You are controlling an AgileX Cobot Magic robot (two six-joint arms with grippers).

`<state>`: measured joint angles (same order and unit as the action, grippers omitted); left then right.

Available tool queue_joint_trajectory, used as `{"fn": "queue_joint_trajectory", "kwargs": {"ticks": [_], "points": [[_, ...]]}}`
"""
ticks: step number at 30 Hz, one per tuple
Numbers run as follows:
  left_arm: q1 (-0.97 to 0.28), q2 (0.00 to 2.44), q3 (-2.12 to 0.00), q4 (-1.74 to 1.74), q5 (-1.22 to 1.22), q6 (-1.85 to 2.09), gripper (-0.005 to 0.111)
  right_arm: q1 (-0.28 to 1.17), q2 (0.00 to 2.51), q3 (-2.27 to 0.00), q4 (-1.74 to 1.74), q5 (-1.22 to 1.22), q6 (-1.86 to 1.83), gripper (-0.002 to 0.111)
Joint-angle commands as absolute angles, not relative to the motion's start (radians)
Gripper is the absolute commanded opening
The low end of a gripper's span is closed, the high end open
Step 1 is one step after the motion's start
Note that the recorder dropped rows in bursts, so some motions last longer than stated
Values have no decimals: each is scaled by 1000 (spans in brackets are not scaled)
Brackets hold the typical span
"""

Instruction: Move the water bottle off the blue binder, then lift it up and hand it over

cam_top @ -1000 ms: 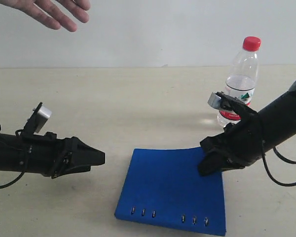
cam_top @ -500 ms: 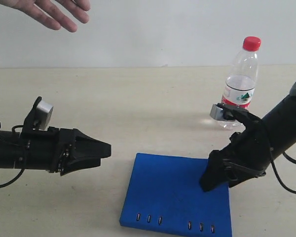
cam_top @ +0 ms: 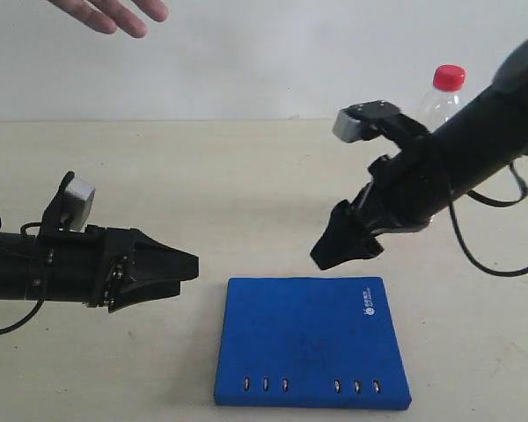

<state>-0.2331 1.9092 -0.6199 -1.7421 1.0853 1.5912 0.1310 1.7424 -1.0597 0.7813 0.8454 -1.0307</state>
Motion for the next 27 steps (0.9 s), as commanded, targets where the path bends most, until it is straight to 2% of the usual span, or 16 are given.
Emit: {"fn": "queue_joint_trajectory", "kwargs": {"ticks": [1, 4, 9, 17, 24, 27], "points": [[-241, 1911, -622, -1744, 1101, 1586, 60, 278, 1823, -1083, 645, 713, -1085, 82], [-241, 1911, -622, -1744, 1120, 1586, 60, 297, 1890, -1083, 520, 593, -922, 82], [-248, 1911, -622, -1744, 1116, 1584, 60, 295, 1914, -1083, 365, 568, -774, 82], [-400, 1911, -620, -1744, 1111, 1548, 60, 266, 1925, -1083, 366, 813, -753, 82], [-420, 1911, -620, -1744, 1088, 1546, 60, 266, 1917, -1083, 573, 1090, -864, 82], [-420, 1911, -620, -1744, 1124, 1513, 60, 271, 1917, -1083, 675, 1106, -880, 82]]}}
